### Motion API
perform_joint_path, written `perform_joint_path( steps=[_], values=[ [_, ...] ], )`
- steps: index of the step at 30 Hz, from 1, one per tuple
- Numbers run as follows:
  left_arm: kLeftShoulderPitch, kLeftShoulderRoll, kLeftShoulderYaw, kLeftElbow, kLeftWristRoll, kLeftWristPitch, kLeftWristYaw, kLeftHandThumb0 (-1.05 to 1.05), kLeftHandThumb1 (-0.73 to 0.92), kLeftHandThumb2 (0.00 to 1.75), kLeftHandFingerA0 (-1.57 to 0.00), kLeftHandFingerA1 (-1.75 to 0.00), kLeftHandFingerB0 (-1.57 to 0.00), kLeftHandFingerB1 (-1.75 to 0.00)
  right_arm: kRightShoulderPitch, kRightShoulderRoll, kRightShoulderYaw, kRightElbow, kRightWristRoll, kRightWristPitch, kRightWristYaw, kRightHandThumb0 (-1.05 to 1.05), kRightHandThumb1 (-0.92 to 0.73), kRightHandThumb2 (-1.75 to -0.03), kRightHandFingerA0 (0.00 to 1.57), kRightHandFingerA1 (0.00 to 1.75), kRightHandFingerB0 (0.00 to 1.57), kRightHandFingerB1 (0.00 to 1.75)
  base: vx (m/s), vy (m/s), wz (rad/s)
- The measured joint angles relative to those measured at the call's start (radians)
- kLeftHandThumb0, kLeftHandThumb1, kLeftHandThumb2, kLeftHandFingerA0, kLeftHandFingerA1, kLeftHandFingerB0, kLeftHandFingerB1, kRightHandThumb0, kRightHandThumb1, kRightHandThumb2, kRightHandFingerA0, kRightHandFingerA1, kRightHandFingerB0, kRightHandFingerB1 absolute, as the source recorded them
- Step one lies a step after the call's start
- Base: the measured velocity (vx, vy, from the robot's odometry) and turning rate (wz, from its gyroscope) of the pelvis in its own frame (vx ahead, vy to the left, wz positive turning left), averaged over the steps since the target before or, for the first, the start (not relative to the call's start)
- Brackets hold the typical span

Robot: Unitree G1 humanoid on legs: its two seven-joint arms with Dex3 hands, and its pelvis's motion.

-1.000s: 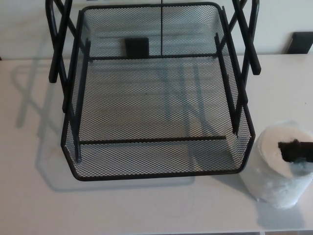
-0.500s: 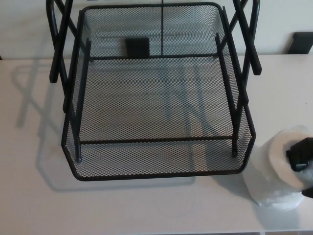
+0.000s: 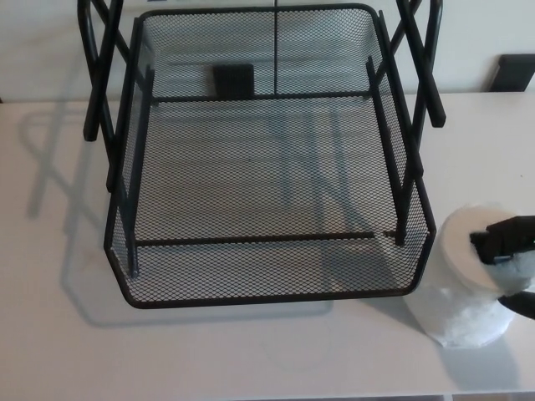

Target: The robot walks towards a desk on which a file tray is kept in the middle and a toilet paper roll is kept on its right. The robot uses its right hand to hook on finger in the gap of the roll and grabs it, lifts it and places it on the tray.

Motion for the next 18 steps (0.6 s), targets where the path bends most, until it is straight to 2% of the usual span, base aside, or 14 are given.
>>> perform_joint_path(
  steps=[1,2,5,6,7,9,10,12,15,16,17,18],
  values=[
    [0.000,0.000,-0.003,0.000,0.000,0.000,0.000,-0.79,0.57,1.27,-0.47,-0.93,-0.36,-0.83,0.000,0.005,0.001,0.006,-0.006,-0.007,-0.013,-0.27,-0.41,-1.09,1.17,1.53,1.06,0.83,0.00,0.000,0.00],
    [-0.001,0.000,-0.006,0.000,0.000,0.000,0.000,-0.77,0.59,1.27,-0.41,-0.90,-0.31,-0.81,0.000,0.010,0.001,0.012,-0.013,-0.015,-0.028,-0.28,-0.41,-1.13,1.19,1.52,1.06,0.85,0.00,0.000,0.00],
    [-0.002,0.000,-0.018,0.001,0.001,0.000,0.000,-0.76,0.58,1.28,-0.40,-0.89,-0.31,-0.81,0.000,0.019,0.001,0.030,-0.027,-0.038,-0.068,-0.28,-0.41,-1.13,1.19,1.49,1.08,0.82,0.00,0.000,0.00],
    [-0.002,0.000,-0.022,0.001,0.001,0.000,0.000,-0.76,0.59,1.28,-0.38,-0.89,-0.29,-0.81,0.000,0.021,0.000,0.035,-0.032,-0.045,-0.080,-0.30,-0.40,-1.11,1.21,1.49,1.08,0.83,0.00,0.000,0.00],
    [-0.002,0.000,-0.025,0.001,0.002,0.000,0.000,-0.78,0.58,1.28,-0.44,-0.91,-0.31,-0.81,0.000,0.024,-0.001,0.041,-0.037,-0.054,-0.093,-0.28,-0.42,-1.03,1.18,1.58,1.04,0.85,0.00,0.000,0.00],
    [-0.002,0.000,-0.031,0.001,0.002,0.000,0.000,-0.79,0.58,1.27,-0.42,-0.90,-0.29,-0.81,0.002,0.028,-0.011,0.050,-0.043,-0.071,-0.114,-0.24,-0.42,-1.03,1.17,1.62,1.05,0.85,0.00,0.000,0.00],
    [-0.002,0.000,-0.033,0.001,0.003,0.000,0.000,-0.79,0.59,1.26,-0.38,-0.89,-0.26,-0.79,0.003,0.031,-0.020,0.056,-0.046,-0.081,-0.126,-0.25,-0.43,-0.97,1.15,1.64,1.05,0.83,0.00,0.000,0.00],
    [-0.002,0.000,-0.038,0.002,0.003,0.000,0.000,-0.79,0.58,1.27,-0.43,-0.91,-0.31,-0.82,0.007,0.039,-0.052,0.066,-0.050,-0.104,-0.154,-0.28,-0.45,-0.94,1.14,1.64,1.06,0.82,0.00,0.000,0.00],
    [-0.002,0.000,-0.045,0.006,0.007,0.000,0.001,-0.78,0.59,1.27,-0.41,-0.90,-0.32,-0.82,0.021,0.052,-0.121,0.066,-0.051,-0.139,-0.188,-0.25,-0.43,-0.97,1.15,1.62,1.06,0.81,0.00,0.000,0.00],
    [-0.001,0.001,-0.047,0.008,0.009,0.000,0.001,-0.77,0.59,1.27,-0.39,-0.89,-0.30,-0.81,0.026,0.056,-0.149,0.066,-0.051,-0.151,-0.201,-0.26,-0.45,-0.92,1.13,1.61,1.06,0.79,0.00,0.000,0.00],
    [-0.002,0.001,-0.049,0.010,0.011,0.000,0.001,-0.77,0.59,1.27,-0.42,-0.89,-0.32,-0.81,0.032,0.059,-0.178,0.064,-0.051,-0.163,-0.212,-0.28,-0.49,-0.82,1.11,1.64,1.03,0.76,0.00,0.000,0.00],
    [-0.002,0.002,-0.052,0.012,0.015,0.000,0.002,-0.79,0.58,1.27,-0.50,-0.96,-0.34,-0.84,0.038,0.062,-0.211,0.058,-0.051,-0.173,-0.221,-0.27,-0.49,-0.86,1.13,1.63,1.05,0.75,0.00,0.000,0.00]
  ],
)
